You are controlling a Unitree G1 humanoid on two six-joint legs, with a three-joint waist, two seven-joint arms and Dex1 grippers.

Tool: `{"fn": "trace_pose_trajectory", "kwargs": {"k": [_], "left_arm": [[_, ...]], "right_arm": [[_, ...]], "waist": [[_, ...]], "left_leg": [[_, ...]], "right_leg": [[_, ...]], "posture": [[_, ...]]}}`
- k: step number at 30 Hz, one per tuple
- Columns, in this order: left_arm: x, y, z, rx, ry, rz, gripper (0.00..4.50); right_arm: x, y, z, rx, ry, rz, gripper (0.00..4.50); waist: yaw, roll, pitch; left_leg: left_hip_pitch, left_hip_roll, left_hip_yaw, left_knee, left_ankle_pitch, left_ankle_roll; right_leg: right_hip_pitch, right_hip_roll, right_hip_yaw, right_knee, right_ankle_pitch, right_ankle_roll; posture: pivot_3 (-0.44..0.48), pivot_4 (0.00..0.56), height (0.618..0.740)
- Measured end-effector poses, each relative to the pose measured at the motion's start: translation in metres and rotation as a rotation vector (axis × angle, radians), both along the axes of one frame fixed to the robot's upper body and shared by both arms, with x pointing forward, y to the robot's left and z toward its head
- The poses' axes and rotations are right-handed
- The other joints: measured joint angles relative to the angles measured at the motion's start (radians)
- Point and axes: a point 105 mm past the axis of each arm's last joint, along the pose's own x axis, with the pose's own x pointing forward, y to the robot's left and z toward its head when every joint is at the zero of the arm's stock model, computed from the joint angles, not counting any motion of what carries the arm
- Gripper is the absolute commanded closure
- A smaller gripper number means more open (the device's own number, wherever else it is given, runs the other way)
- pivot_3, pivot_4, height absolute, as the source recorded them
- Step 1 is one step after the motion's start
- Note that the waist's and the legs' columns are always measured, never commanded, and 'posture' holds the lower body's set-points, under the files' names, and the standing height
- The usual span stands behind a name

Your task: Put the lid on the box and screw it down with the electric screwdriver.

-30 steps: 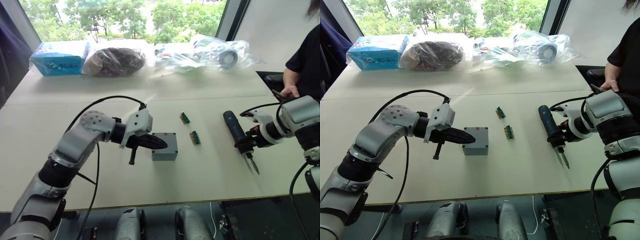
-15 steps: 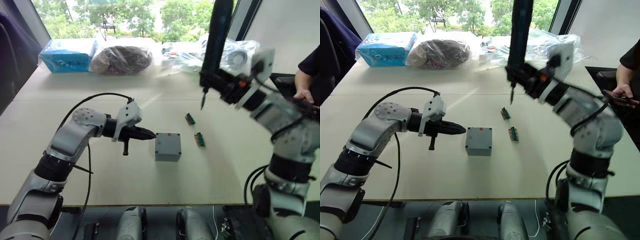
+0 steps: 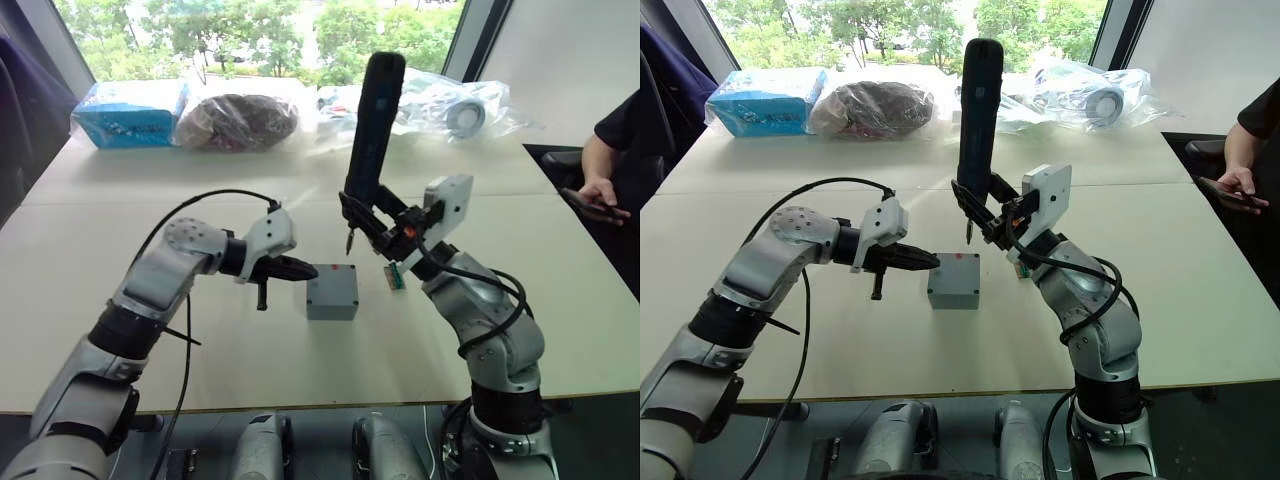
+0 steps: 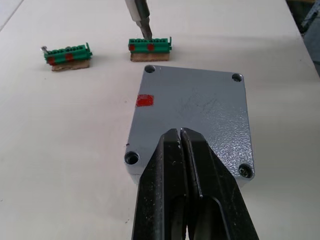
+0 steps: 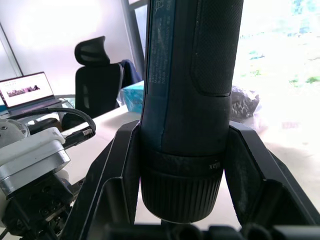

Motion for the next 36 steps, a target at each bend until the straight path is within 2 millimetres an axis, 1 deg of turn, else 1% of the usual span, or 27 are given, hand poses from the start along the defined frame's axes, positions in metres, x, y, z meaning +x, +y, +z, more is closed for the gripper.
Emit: {"fn": "trace_pose_trajectory", "kwargs": {"k": [1, 7, 13, 17, 29, 36], "left_arm": [[0.001, -0.001, -0.003, 0.006, 0.0, -0.003, 4.5], [0.003, -0.002, -0.004, 0.013, -0.04, -0.018, 4.5], [0.002, -0.004, -0.004, 0.011, -0.034, -0.027, 4.5], [0.002, -0.005, -0.004, 0.012, -0.033, -0.031, 4.5], [0.003, -0.007, -0.004, 0.017, -0.037, -0.038, 4.5], [0.003, -0.007, -0.006, 0.029, -0.043, -0.036, 4.5]], "right_arm": [[0.001, -0.001, -0.003, -0.012, -0.012, -0.016, 2.67], [0.005, -0.003, -0.024, -0.067, -0.01, -0.068, 2.67], [0.003, -0.001, -0.024, -0.07, -0.026, -0.07, 2.67], [0.002, -0.003, -0.031, -0.074, -0.007, -0.078, 2.67], [0.0, -0.005, -0.032, -0.068, -0.008, -0.095, 2.67], [-0.009, -0.009, -0.042, -0.052, -0.03, -0.11, 2.67]], "waist": [[0.0, 0.0, 0.0], [0.0, 0.0, 0.0], [0.002, 0.0, 0.0], [0.002, 0.0, 0.0], [0.002, 0.0, 0.0], [0.001, -0.002, -0.003]], "left_leg": [[0.0, 0.0, 0.0, 0.0, 0.0, 0.0], [0.0, 0.0, 0.0, 0.0, 0.0, 0.0], [0.0, 0.0, 0.0, 0.0, 0.0, 0.0], [0.001, 0.0, 0.0, 0.0, 0.0, 0.0], [0.001, 0.0, -0.001, 0.0, 0.0, 0.0], [0.003, 0.0, -0.001, 0.0, 0.0, 0.0]], "right_leg": [[0.0, 0.0, 0.0, 0.0, 0.0, 0.0], [0.0, 0.0, 0.0, 0.0, 0.0, 0.0], [0.001, 0.0, 0.0, 0.0, 0.0, 0.0], [0.001, 0.0, 0.0, 0.0, 0.0, 0.0], [0.001, 0.0, 0.0, 0.0, 0.0, 0.0], [0.003, 0.0, 0.0, -0.001, 0.0, 0.0]], "posture": [[0.0, 0.15, 0.74], [0.0, 0.15, 0.74], [0.0, 0.15, 0.74], [0.0, 0.15, 0.74], [0.0, 0.15, 0.74], [0.0, 0.15, 0.74]]}}
